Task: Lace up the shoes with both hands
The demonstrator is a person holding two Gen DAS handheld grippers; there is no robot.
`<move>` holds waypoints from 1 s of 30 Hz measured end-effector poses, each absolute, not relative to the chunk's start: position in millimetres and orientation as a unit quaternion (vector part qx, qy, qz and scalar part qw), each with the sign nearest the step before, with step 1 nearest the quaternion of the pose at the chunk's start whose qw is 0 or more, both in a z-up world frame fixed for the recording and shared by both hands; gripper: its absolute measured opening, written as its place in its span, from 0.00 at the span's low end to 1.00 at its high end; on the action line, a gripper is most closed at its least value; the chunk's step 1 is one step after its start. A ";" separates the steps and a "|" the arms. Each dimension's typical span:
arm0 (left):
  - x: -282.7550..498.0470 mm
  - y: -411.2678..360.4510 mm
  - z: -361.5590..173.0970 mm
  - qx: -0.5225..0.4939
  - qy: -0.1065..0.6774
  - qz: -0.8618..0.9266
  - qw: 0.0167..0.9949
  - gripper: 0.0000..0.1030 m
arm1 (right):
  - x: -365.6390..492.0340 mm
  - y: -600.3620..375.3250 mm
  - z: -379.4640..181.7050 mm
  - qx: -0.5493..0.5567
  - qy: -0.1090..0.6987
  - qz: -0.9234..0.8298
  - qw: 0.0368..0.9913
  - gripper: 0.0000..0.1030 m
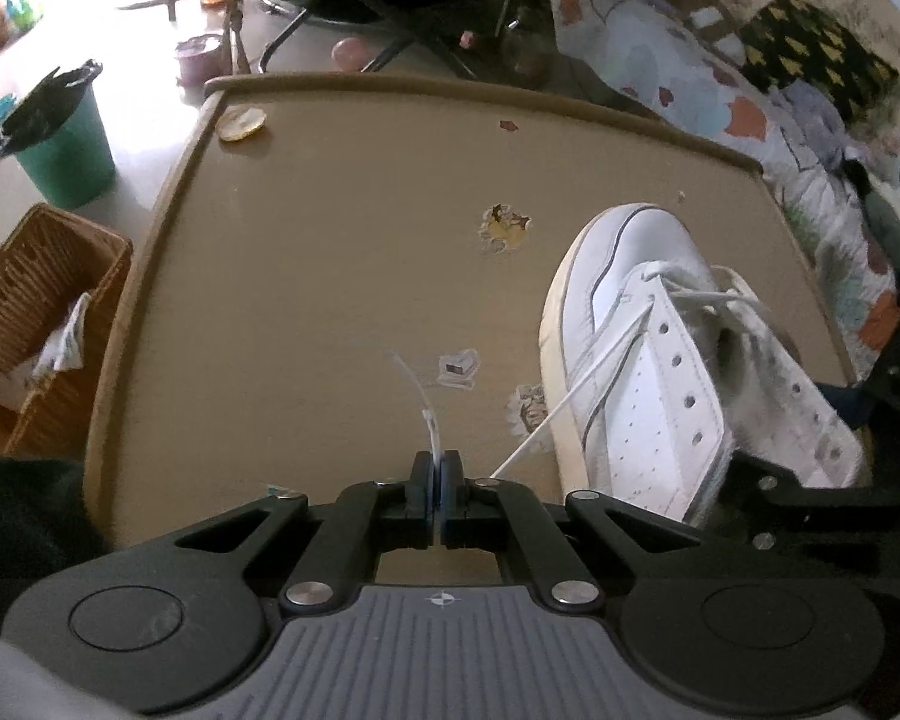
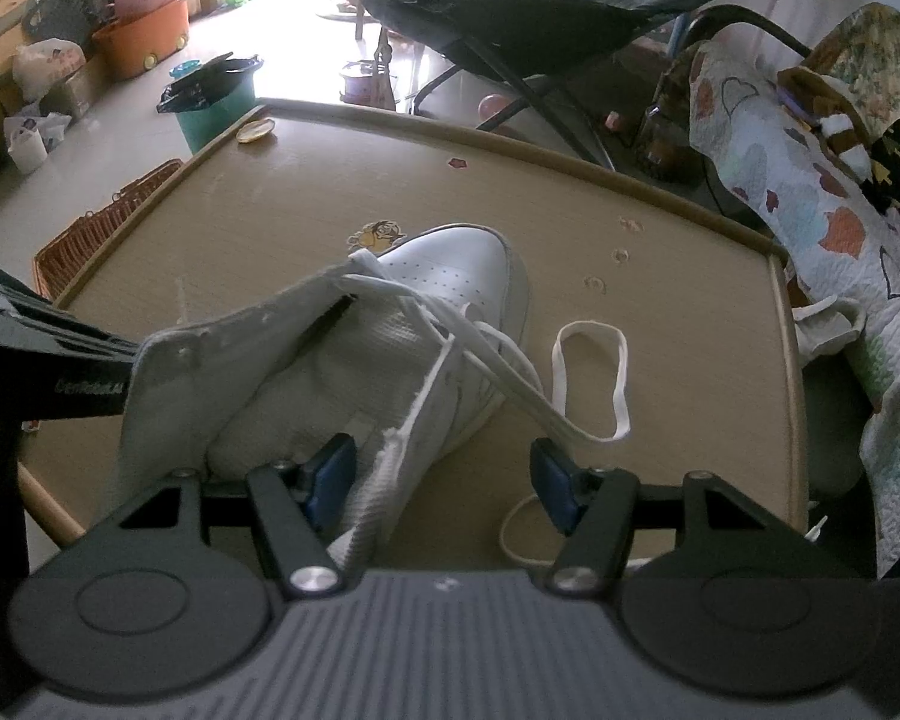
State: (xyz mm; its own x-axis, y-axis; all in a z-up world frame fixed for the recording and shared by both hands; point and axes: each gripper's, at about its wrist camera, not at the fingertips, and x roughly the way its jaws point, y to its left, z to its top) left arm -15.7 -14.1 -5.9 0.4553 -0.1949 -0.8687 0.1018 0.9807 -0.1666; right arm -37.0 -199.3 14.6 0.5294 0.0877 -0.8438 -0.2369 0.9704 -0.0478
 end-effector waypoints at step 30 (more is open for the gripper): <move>-34.5 52.4 -18.1 -0.586 0.436 0.000 0.683 0.36 | -43.0 -209.3 11.0 -0.057 0.461 0.102 0.880 0.63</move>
State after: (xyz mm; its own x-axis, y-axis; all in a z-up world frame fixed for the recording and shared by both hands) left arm -34.5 52.4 -18.1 0.6196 -0.5106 -0.5961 -0.5116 0.3133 -0.8001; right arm -43.0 -209.3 11.0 0.5537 0.1267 -0.8230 -0.2327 0.9725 -0.0068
